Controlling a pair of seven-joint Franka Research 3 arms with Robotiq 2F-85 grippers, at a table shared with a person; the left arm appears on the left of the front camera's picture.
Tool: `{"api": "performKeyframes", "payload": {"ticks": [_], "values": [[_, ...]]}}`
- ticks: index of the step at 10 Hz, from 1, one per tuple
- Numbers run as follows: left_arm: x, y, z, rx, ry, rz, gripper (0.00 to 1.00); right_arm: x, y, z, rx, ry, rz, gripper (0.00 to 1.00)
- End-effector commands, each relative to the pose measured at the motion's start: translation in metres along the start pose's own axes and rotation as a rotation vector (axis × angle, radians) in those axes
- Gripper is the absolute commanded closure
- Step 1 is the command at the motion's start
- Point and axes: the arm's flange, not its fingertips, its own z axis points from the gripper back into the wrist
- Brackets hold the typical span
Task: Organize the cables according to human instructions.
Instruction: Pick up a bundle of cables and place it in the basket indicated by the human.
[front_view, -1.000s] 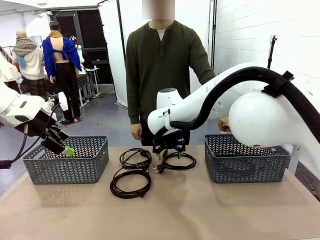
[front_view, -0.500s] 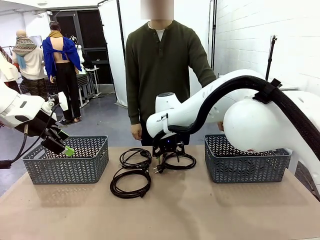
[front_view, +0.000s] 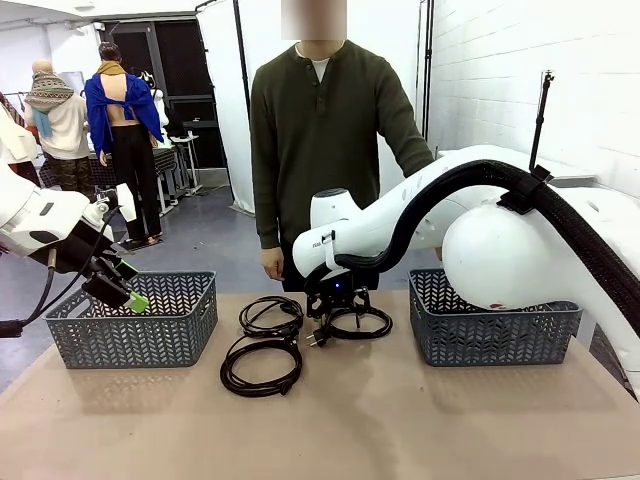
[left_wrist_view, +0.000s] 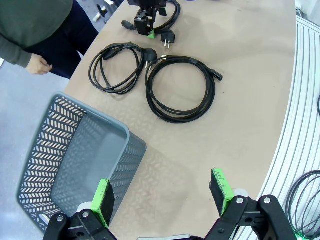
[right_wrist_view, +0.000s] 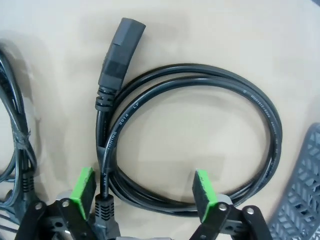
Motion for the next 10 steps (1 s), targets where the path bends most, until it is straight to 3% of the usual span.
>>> {"api": "performKeyframes", "payload": {"ticks": [1,5,6,10], "values": [[-0.002,0.002,-0.001,-0.013,-0.014,-0.003,0.0,0.008,0.003,-0.001,0.014,0.029,-0.025,0.3],[-0.002,0.002,-0.001,-0.013,-0.014,-0.003,0.0,0.01,0.001,0.001,0.042,0.031,-0.038,0.9],[-0.002,0.002,-0.001,-0.013,-0.014,-0.003,0.0,0.011,0.0,0.001,0.07,0.048,-0.041,1.0],[-0.002,0.002,-0.001,-0.013,-0.014,-0.003,0.0,0.012,-0.008,0.003,0.075,0.056,-0.048,1.0]]}}
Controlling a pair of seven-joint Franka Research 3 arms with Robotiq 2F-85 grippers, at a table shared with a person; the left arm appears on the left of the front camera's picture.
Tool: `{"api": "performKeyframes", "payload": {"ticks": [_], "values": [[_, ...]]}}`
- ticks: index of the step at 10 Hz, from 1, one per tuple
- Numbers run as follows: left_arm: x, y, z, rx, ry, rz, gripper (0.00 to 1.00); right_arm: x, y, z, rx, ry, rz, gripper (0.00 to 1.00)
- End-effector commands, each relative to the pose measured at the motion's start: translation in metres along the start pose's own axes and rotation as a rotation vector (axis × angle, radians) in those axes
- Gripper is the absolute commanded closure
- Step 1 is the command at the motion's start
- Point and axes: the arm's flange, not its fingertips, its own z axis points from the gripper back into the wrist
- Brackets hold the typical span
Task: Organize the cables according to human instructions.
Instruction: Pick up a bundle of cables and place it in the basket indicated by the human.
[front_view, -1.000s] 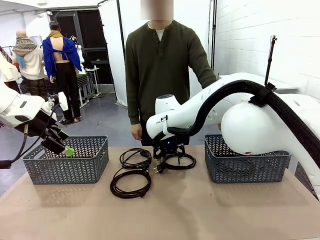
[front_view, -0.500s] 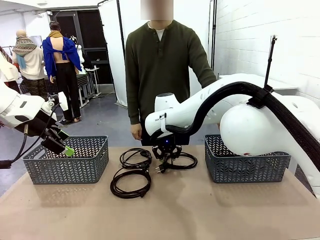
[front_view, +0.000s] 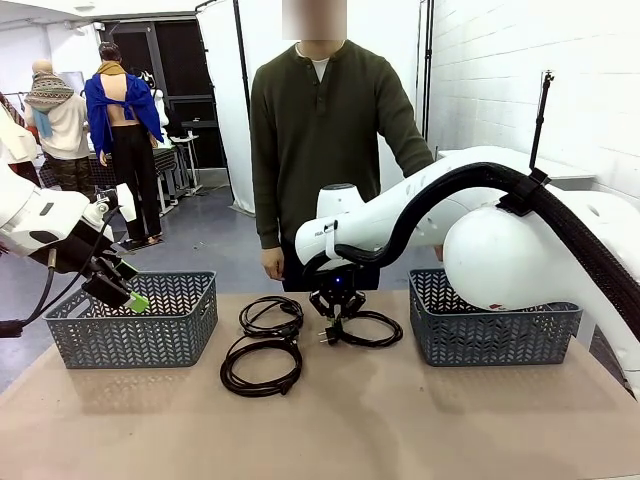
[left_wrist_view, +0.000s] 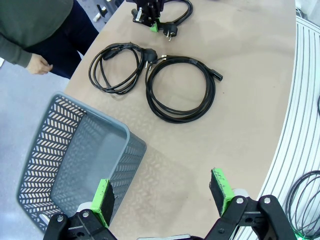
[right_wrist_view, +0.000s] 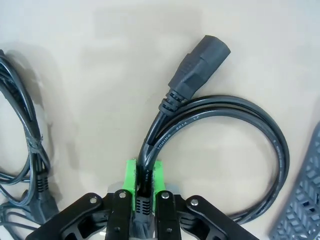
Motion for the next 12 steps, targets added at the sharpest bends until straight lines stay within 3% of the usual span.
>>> {"api": "performKeyframes", "payload": {"ticks": [1,4,8,10,12], "values": [[-0.002,0.002,-0.001,-0.013,-0.013,-0.004,0.0,0.004,-0.004,-0.003,0.001,0.022,0.013,1.0],[-0.002,0.002,-0.001,-0.013,-0.013,-0.004,0.0,0.006,-0.008,0.028,-0.044,-0.046,0.042,1.0],[-0.002,0.002,-0.001,-0.013,-0.013,-0.004,0.0,-0.007,-0.003,0.1,0.004,-0.002,0.29,1.0],[-0.002,0.002,-0.001,-0.013,-0.013,-0.004,0.0,-0.018,-0.001,0.133,0.044,0.037,0.489,1.0],[-0.002,0.002,-0.001,-0.013,-0.013,-0.004,0.0,-0.034,-0.003,0.165,0.047,0.05,0.793,1.0]]}}
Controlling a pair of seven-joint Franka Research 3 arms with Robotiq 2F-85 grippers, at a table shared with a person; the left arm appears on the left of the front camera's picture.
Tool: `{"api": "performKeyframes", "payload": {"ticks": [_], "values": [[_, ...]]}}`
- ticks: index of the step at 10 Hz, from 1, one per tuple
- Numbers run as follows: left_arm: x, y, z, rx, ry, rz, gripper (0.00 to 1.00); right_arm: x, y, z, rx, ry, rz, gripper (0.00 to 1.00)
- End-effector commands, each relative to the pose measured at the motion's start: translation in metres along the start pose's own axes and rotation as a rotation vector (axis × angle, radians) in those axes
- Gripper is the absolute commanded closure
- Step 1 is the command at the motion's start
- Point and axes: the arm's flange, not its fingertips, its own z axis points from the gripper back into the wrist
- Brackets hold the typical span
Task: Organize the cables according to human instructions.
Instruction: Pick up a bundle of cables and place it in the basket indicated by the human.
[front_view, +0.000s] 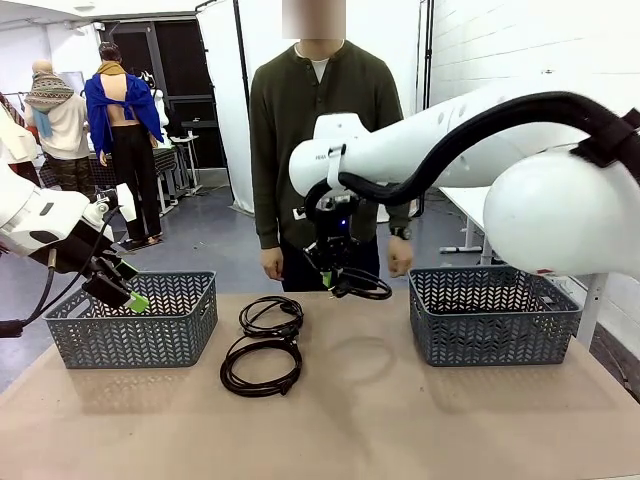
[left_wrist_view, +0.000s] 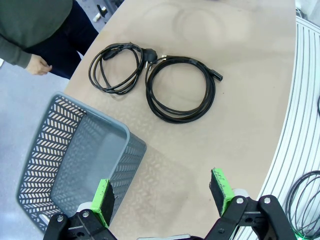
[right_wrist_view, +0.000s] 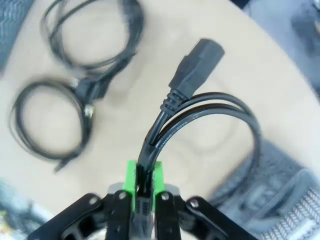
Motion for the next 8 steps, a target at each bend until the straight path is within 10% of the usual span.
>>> {"api": "performKeyframes", "payload": {"ticks": [1,5,8], "values": [[-0.002,0.003,-0.001,-0.012,-0.013,-0.005,0.0,-0.019,-0.006,0.023,-0.024,0.032,0.269,1.0],[-0.002,0.003,-0.001,-0.012,-0.013,-0.005,0.0,-0.056,-0.025,0.041,-0.04,-0.023,0.678,1.0],[-0.002,0.003,-0.001,-0.012,-0.013,-0.005,0.0,-0.042,-0.026,0.046,-0.051,0.008,0.666,1.0]]}}
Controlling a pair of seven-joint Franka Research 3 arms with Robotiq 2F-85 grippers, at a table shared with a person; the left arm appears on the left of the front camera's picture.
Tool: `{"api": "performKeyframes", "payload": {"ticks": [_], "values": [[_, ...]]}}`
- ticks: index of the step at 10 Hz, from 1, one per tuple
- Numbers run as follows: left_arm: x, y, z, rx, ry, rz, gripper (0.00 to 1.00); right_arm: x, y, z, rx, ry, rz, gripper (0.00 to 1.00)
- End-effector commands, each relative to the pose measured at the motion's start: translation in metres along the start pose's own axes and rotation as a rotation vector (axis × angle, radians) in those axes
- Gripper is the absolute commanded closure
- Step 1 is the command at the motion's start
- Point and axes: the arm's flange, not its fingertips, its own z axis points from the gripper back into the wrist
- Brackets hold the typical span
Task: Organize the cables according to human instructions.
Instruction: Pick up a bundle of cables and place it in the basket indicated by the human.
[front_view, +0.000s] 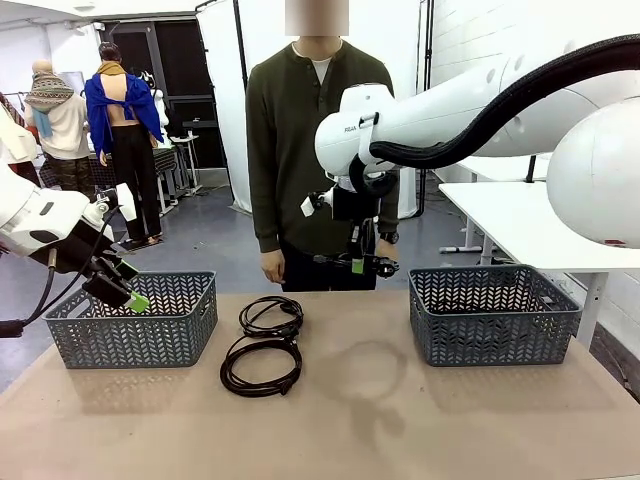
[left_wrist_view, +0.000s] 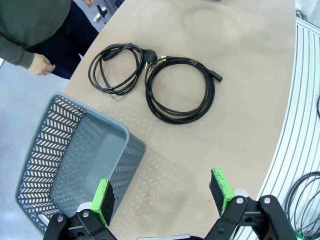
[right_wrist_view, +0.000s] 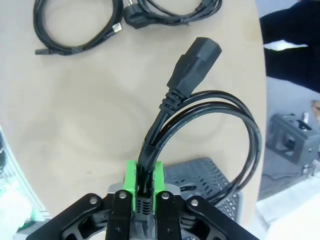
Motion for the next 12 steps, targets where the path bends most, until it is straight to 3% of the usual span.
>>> {"api": "performKeyframes", "payload": {"ticks": [1,6,12], "values": [[-0.003,0.003,-0.001,-0.01,-0.01,-0.009,0.0,0.005,-0.001,0.006,-0.009,-0.001,-0.035,1.0],[-0.003,0.003,-0.001,-0.01,-0.01,-0.009,0.0,0.003,0.001,0.004,-0.004,-0.007,-0.017,1.0],[-0.003,0.003,-0.001,-0.01,-0.01,-0.009,0.0,-0.095,0.004,0.064,-0.093,-0.036,0.208,1.0]]}}
